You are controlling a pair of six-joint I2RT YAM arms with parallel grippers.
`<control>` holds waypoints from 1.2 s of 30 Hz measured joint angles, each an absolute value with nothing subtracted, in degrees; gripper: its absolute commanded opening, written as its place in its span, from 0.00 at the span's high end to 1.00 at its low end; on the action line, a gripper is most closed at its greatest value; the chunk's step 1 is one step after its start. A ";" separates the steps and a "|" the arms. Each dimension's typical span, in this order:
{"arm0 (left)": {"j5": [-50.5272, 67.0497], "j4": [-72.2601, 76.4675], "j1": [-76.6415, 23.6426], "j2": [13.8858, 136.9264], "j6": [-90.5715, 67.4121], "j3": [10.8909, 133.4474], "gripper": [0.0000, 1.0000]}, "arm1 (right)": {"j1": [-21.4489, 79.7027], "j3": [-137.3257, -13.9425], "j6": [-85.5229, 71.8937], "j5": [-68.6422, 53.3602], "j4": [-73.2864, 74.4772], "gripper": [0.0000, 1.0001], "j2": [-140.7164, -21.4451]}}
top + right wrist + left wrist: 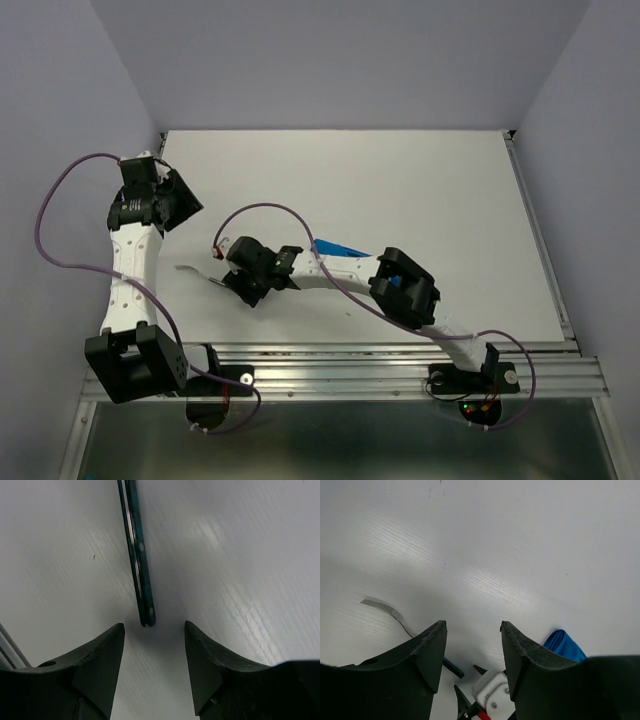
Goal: Fold the napkin into a case and place the utensils inside
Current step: Pick up the fork from the corner of the board.
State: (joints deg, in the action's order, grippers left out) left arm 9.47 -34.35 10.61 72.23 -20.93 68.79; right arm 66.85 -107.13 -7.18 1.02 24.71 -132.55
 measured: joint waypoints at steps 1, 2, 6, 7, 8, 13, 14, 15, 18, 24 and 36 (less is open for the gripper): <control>9.23 -34.33 10.68 71.92 -21.08 68.75 0.42 | 66.85 -108.22 -7.18 1.02 24.67 0.43 -133.60; 9.17 -34.33 10.76 71.61 -21.12 68.69 0.42 | 66.85 -109.10 -7.20 1.02 24.60 0.43 -134.37; 9.13 -34.33 10.76 70.98 -21.37 67.94 0.42 | 66.85 -115.48 -7.55 1.32 23.59 0.46 -138.72; 9.13 -34.39 10.87 70.91 -21.37 67.70 0.42 | 66.85 -117.16 -7.62 1.61 23.24 0.50 -139.96; 9.15 -34.35 10.98 70.85 -21.39 67.46 0.42 | 66.89 -119.26 -7.77 2.31 23.09 0.53 -141.27; 9.10 -34.57 11.35 70.74 -21.34 67.07 0.42 | 67.37 -126.15 -8.60 6.20 22.24 0.97 -146.08; 9.08 -34.57 11.38 70.74 -21.32 67.07 0.42 | 67.55 -126.93 -8.93 7.49 22.20 0.99 -146.67; 9.10 -34.57 11.49 70.74 -21.32 67.07 0.42 | 67.59 -127.02 -9.06 8.05 22.20 0.99 -146.67; 9.10 -34.52 11.75 70.63 -21.32 66.98 0.42 | 67.53 -126.85 -10.98 12.19 22.04 0.99 -146.65; 9.78 -34.52 12.49 69.54 -21.39 66.11 0.42 | 64.77 -119.66 -16.43 11.84 19.86 0.99 -142.61; 13.19 -32.45 12.53 69.34 -21.54 64.93 0.42 | 42.50 -79.05 -31.83 6.07 1.54 0.99 -111.94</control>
State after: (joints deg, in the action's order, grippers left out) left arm 13.19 -32.45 12.53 69.34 -21.54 64.93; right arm 42.50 -79.05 -31.83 6.07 1.54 -111.94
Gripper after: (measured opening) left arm 0.582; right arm 0.077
